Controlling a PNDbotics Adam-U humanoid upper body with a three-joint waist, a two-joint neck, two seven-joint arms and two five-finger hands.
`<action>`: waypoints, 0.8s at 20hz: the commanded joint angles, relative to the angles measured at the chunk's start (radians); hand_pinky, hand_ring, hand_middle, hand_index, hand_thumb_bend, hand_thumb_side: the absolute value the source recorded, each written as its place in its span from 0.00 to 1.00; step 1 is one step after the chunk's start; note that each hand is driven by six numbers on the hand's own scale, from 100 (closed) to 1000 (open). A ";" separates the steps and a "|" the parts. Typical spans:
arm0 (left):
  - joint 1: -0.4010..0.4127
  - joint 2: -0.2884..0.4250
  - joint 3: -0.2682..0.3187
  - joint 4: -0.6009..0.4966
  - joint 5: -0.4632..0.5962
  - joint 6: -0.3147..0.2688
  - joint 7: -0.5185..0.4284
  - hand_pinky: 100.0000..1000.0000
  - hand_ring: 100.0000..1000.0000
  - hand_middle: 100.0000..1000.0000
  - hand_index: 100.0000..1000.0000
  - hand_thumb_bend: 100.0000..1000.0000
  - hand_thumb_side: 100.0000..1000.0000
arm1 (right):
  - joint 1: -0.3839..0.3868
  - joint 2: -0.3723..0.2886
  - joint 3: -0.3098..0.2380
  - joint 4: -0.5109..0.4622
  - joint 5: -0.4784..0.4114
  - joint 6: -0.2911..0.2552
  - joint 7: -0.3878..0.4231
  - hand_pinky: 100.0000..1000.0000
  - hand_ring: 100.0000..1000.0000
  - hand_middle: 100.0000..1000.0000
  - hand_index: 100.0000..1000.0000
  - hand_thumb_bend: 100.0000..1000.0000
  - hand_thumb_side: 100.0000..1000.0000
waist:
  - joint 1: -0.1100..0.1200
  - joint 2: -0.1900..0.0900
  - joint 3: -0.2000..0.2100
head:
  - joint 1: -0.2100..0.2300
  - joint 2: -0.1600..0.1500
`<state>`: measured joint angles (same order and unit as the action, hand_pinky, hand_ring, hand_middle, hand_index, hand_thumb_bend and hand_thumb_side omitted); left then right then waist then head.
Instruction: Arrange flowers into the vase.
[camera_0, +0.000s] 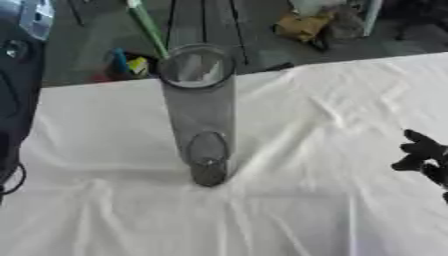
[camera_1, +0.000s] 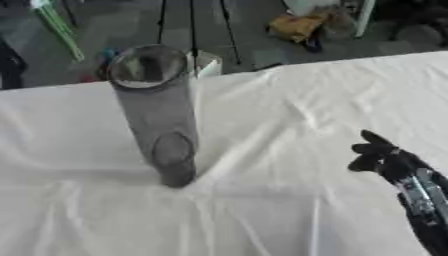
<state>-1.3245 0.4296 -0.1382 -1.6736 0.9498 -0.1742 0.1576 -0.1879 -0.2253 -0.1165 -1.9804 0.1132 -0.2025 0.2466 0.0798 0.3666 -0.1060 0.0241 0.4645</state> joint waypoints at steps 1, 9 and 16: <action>-0.025 0.010 -0.002 -0.017 0.003 -0.015 -0.032 0.00 0.00 0.00 0.02 0.09 0.67 | -0.011 -0.018 0.000 -0.020 -0.001 -0.004 0.005 0.68 1.00 0.50 0.75 0.00 1.00 | 0.012 -0.002 -0.004 | 0.004 -0.014; -0.029 0.012 0.004 -0.033 -0.018 -0.075 -0.094 0.00 0.00 0.00 0.02 0.06 0.77 | -0.015 -0.019 0.003 -0.020 -0.001 -0.005 0.011 0.68 1.00 0.50 0.75 0.00 1.00 | 0.016 0.006 -0.014 | 0.007 -0.026; -0.027 0.007 0.004 -0.046 -0.043 -0.112 -0.127 0.00 0.00 0.00 0.02 0.05 0.77 | -0.019 -0.016 0.005 -0.020 0.000 -0.008 0.018 0.68 1.00 0.50 0.75 0.00 1.00 | 0.016 0.020 -0.020 | 0.008 -0.039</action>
<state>-1.3278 0.4294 -0.1410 -1.7046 0.9151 -0.2788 0.0369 -0.1988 -0.2253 -0.1103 -1.9804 0.1132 -0.2084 0.2614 0.0846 0.3925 -0.1248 0.0293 0.4381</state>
